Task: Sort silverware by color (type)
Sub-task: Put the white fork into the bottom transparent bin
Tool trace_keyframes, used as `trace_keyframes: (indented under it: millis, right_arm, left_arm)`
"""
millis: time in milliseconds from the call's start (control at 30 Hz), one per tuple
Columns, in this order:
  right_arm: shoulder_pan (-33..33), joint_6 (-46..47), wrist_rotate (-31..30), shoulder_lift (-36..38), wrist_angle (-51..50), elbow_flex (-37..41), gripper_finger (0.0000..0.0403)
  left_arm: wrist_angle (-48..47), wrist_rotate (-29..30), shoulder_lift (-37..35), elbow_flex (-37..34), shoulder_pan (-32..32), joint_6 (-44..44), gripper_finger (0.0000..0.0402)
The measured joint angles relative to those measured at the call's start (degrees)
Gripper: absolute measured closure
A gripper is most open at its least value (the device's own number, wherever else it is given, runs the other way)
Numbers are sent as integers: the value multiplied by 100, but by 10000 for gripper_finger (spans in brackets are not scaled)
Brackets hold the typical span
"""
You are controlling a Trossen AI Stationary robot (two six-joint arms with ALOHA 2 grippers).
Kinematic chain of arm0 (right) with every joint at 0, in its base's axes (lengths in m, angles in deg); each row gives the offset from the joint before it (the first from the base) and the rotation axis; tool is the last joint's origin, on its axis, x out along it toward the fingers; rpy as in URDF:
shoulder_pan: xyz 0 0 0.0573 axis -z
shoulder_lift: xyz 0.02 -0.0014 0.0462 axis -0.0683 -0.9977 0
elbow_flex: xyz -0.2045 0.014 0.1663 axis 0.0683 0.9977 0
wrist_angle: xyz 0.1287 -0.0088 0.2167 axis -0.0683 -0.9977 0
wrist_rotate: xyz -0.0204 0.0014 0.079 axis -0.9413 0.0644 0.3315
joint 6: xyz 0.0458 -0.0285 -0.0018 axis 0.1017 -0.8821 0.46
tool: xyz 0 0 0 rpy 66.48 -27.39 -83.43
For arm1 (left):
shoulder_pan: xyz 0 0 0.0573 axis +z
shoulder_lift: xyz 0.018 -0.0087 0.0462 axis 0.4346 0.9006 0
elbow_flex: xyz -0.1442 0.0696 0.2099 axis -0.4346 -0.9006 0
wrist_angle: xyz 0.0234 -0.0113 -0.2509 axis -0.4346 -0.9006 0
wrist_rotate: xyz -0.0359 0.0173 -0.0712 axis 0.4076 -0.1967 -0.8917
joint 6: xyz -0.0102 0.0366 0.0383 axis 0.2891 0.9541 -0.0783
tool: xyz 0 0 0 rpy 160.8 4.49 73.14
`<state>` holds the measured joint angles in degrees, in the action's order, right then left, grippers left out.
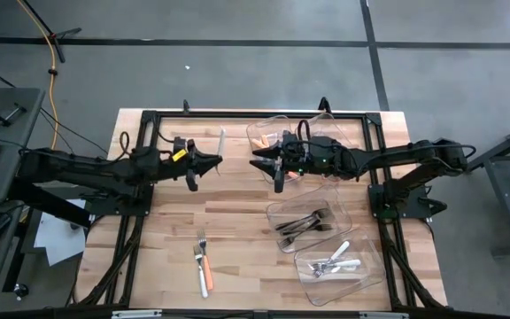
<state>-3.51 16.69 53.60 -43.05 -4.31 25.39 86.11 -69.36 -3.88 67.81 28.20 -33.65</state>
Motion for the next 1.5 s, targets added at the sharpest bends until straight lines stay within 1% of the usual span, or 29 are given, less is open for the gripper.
trace_keyframes:
  millis: [67,133,300,333,467,567,667,767,967,1200,1300,1367,1433,1500]
  right_arm:
    - [15,-4,224,0,6,0,258]
    - [37,15,432,-29,85,0,258]
    - [66,265,480,-183,229,3,258]
    - [72,293,482,-251,398,4,258]
    - [76,295,467,-495,992,4,258]
    - [118,325,404,-630,1101,4,258]
    - [177,604,394,-669,1154,4,258]
    - [216,786,385,-671,1187,4,258]
    - [225,874,442,-673,1587,4,258]
    - [223,729,454,-640,1565,2,262]
    - [223,741,454,-640,1541,2,275]
    - [223,756,453,-638,1532,2,294]
    - [223,758,448,-629,1498,4,326]
    - [231,785,433,-629,1491,2,366]
  left_arm:
    - [115,-24,67,0,0,5,399]
    - [368,-218,195,2,1,117,399]
    - [1054,-330,616,11,0,142,400]
    - [1139,-330,738,33,0,142,400]
    - [1150,-521,1236,379,-31,154,400]
    - [1144,-605,1577,664,-60,302,400]
    - [1146,-614,1848,904,-68,422,400]
    - [1141,-750,2071,1057,-66,428,400]
    - [1109,-815,2263,1112,-68,389,400]
    - [1110,-656,2242,1113,-61,391,401]
    - [1107,-647,2241,1113,-61,391,401]
    - [1107,-628,2241,1113,-61,396,401]
    - [1109,-597,2241,1112,-63,400,401]
    - [1109,-589,2241,1113,-66,351,400]
